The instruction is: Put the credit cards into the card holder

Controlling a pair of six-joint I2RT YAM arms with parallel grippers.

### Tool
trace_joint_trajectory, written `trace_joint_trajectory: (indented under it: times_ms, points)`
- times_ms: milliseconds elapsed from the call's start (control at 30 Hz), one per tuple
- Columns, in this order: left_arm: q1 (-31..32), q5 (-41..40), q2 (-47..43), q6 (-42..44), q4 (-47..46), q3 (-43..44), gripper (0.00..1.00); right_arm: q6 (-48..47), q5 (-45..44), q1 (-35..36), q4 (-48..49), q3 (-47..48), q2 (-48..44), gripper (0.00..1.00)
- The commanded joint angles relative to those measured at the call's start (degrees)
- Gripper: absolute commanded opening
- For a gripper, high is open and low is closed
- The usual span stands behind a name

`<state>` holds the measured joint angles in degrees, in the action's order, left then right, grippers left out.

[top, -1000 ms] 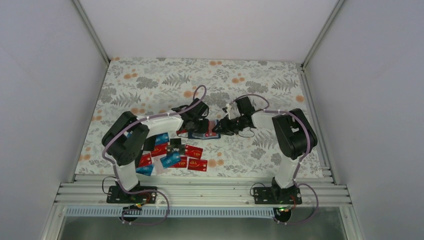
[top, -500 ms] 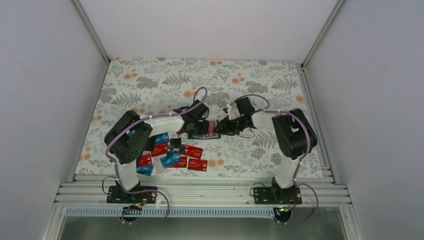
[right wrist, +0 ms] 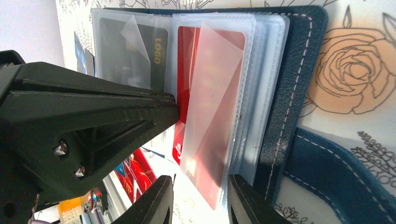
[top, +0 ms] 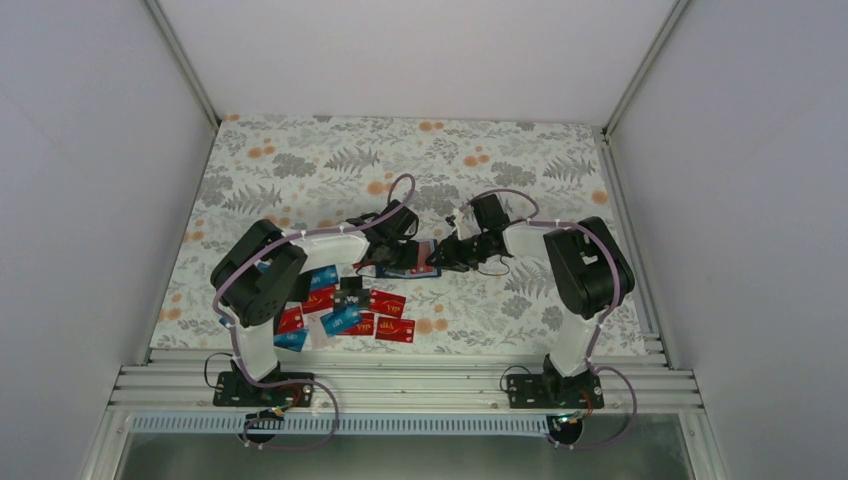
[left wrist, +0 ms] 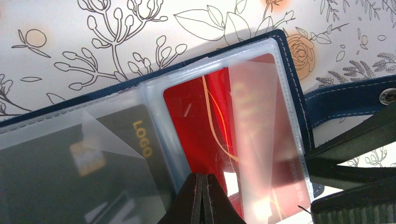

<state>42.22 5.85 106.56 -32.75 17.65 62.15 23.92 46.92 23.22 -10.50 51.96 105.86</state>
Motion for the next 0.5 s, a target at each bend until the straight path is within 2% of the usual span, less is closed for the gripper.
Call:
trace_joint_trajectory:
  times_ms: [0,467]
  points:
    - [0.02,0.56,1.62,-0.59,-0.02,-0.35,0.02,-0.12,2.37,0.68,0.47,0.32,0.94,0.32]
    - [0.04,1.73,1.47,-1.16,-1.10,-0.95,0.02,0.77,6.94,1.02,1.94,0.93,0.55,0.33]
